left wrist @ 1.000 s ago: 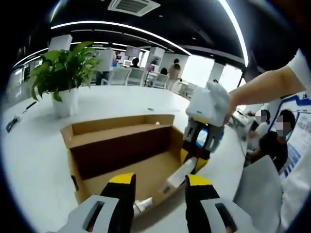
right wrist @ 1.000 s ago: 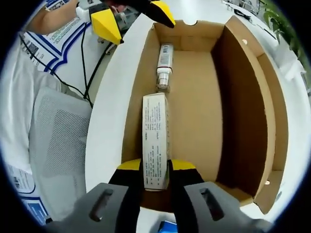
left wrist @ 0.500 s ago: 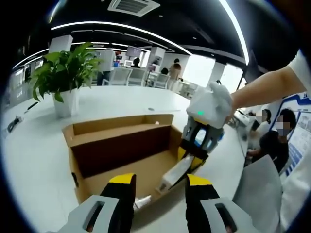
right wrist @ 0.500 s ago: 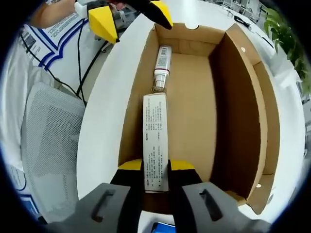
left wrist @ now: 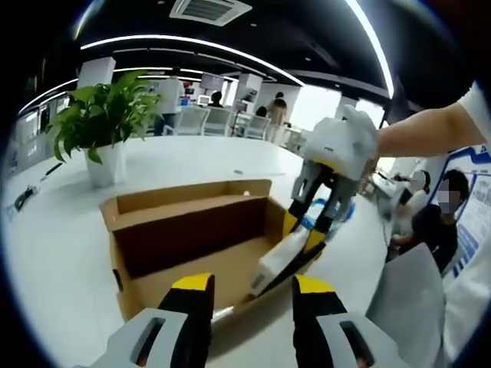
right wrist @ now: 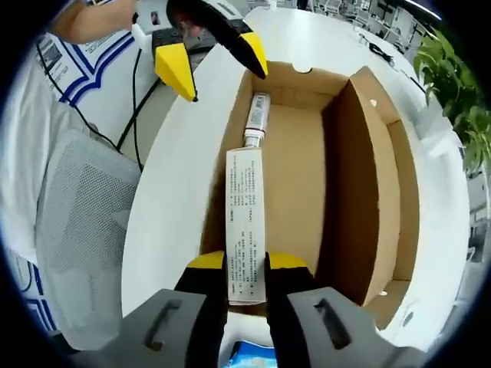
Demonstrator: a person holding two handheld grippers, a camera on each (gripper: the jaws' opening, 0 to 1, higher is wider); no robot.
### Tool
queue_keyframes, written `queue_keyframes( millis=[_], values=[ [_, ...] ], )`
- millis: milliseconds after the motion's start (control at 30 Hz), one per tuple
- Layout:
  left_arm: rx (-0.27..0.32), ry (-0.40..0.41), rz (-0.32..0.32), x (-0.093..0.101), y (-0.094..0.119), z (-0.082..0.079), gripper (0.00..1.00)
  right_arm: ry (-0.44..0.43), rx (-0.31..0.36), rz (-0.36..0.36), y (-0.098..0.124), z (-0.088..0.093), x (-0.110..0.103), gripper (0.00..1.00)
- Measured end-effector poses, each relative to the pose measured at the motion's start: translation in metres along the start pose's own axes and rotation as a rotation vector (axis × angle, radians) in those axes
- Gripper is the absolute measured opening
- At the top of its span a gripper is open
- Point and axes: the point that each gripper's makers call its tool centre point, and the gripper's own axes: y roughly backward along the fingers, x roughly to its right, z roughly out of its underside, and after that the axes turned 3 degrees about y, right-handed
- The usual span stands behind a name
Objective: Operate the shoe box by opening the lid, removing the specified soft item, and placing it in the target area until the item is outside and the box remains undamaged.
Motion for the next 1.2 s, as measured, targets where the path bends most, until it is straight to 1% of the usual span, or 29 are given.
queue_keyframes(
  millis=[133, 333, 500, 600, 800, 967, 1067, 1100, 1200],
  values=[
    [0.010, -0.004, -0.001, 0.003, 0.001, -0.004, 0.41, 0.009, 0.018, 0.013, 0.013, -0.004, 0.001, 0.15],
    [0.014, -0.016, -0.007, 0.012, 0.001, -0.007, 0.41, 0.013, 0.045, 0.048, 0.043, -0.005, 0.002, 0.15],
    [0.006, -0.032, -0.011, 0.019, -0.001, -0.006, 0.41, 0.026, 0.037, 0.073, 0.061, 0.005, 0.001, 0.15],
    [0.010, -0.037, -0.012, 0.026, -0.001, -0.009, 0.41, 0.031, 0.032, 0.080, 0.071, 0.011, -0.005, 0.15],
    [0.012, -0.056, -0.008, 0.040, -0.003, -0.016, 0.42, 0.034, 0.032, 0.092, 0.087, 0.020, -0.008, 0.15],
    [0.013, -0.075, -0.004, 0.052, -0.007, -0.022, 0.42, 0.020, 0.032, 0.109, 0.101, 0.034, -0.014, 0.15],
    [0.013, -0.085, 0.000, 0.061, -0.012, -0.026, 0.42, 0.006, 0.031, 0.126, 0.112, 0.049, -0.018, 0.15],
    [0.013, -0.089, 0.002, 0.063, -0.013, -0.027, 0.42, -0.003, 0.029, 0.131, 0.115, 0.060, -0.016, 0.15],
    [0.012, -0.099, 0.012, 0.079, -0.021, -0.031, 0.42, -0.020, 0.021, 0.145, 0.123, 0.079, -0.018, 0.15]
  ],
)
